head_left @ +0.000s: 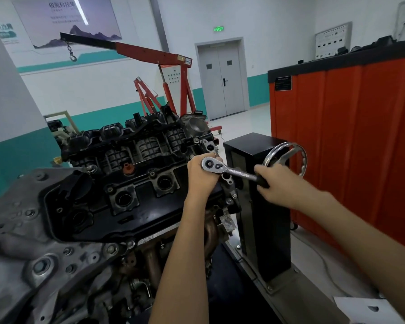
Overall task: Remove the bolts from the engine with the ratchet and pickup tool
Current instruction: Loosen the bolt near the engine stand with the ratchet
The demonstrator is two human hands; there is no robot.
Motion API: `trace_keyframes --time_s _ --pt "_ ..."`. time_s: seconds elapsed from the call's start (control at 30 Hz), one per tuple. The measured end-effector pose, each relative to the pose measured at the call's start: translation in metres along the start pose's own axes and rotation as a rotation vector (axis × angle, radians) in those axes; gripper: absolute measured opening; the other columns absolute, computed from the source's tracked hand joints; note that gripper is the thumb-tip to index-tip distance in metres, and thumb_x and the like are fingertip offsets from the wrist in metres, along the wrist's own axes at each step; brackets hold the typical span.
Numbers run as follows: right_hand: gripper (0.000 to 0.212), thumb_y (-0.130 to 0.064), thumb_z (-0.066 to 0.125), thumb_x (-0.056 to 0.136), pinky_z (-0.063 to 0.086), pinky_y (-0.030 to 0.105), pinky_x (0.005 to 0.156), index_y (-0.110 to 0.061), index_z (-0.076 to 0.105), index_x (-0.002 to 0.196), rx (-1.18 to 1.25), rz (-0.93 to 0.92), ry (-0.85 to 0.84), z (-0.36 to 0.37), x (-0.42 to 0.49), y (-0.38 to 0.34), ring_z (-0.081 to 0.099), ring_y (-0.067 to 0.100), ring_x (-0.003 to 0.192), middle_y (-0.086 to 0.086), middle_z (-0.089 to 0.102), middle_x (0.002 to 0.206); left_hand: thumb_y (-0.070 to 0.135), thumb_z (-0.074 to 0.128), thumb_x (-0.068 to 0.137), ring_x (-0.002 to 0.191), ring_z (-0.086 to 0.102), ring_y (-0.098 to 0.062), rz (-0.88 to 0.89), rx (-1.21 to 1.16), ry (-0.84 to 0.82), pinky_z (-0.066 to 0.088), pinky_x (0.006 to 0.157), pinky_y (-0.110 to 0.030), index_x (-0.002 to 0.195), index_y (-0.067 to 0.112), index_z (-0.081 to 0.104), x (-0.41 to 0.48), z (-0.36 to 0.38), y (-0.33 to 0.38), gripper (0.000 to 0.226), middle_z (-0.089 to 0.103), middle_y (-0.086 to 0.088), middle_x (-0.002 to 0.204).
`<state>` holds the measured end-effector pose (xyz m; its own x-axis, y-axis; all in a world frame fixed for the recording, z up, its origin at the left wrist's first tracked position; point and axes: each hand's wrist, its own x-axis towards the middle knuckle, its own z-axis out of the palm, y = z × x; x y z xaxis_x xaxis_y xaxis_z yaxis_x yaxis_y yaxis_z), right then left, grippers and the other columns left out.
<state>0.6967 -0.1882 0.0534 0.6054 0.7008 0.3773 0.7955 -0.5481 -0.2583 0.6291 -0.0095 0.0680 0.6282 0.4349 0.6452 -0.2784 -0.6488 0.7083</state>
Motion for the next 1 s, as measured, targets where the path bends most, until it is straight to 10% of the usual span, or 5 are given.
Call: trace_keyframes --time_s 0.2,0.3,0.5,0.67,1.0 --pt "0.012 -0.009 0.059 0.085 0.042 0.016 0.048 -0.021 0.057 0.085 0.902 0.256 0.051 0.084 -0.049 -0.085 0.054 0.003 0.052 0.002 0.062 0.071 -0.013 0.054 0.077 0.039 0.020 -0.005 -0.033 -0.031 0.069 0.016 0.044 -0.012 0.049 0.018 0.024 -0.001 0.011 0.006 0.051 0.020 0.011 0.043" --pt "0.012 -0.009 0.059 0.086 0.045 0.016 0.051 -0.021 0.057 0.086 0.978 0.249 0.064 0.093 -0.049 -0.105 0.058 0.004 0.056 -0.003 0.062 0.071 -0.011 0.055 0.077 0.037 0.022 -0.005 -0.008 -0.009 0.059 0.018 0.042 -0.011 0.049 0.018 0.024 -0.003 0.009 0.005 0.052 0.019 0.012 0.039" --pt "0.019 -0.011 0.058 0.087 0.039 0.015 0.045 -0.026 0.048 0.081 0.388 0.030 -0.129 0.029 -0.028 -0.023 0.053 0.003 0.050 -0.003 0.054 0.070 -0.009 0.056 0.081 0.047 0.020 -0.007 0.031 0.031 -0.054 0.019 0.048 -0.020 0.047 0.023 0.023 -0.001 0.000 -0.001 0.057 0.022 0.008 0.045" --pt "0.017 -0.022 0.056 0.087 0.034 0.023 0.054 -0.022 0.040 0.080 -0.180 -0.074 0.047 -0.016 0.010 0.004 0.049 0.015 0.058 -0.006 0.046 0.065 -0.007 0.056 0.083 0.054 0.020 -0.011 0.037 0.022 -0.044 0.019 0.054 -0.029 0.049 0.020 0.024 -0.001 -0.001 -0.005 0.054 0.023 0.006 0.047" --pt "0.013 -0.005 0.056 0.083 0.042 0.024 0.049 -0.016 0.054 0.077 0.947 0.239 0.058 0.093 -0.046 -0.097 0.051 0.011 0.053 0.001 0.054 0.064 -0.014 0.052 0.078 0.036 0.028 0.000 0.008 -0.068 0.091 0.021 0.041 -0.007 0.044 0.033 0.026 -0.002 0.008 -0.002 0.063 0.029 0.013 0.035"
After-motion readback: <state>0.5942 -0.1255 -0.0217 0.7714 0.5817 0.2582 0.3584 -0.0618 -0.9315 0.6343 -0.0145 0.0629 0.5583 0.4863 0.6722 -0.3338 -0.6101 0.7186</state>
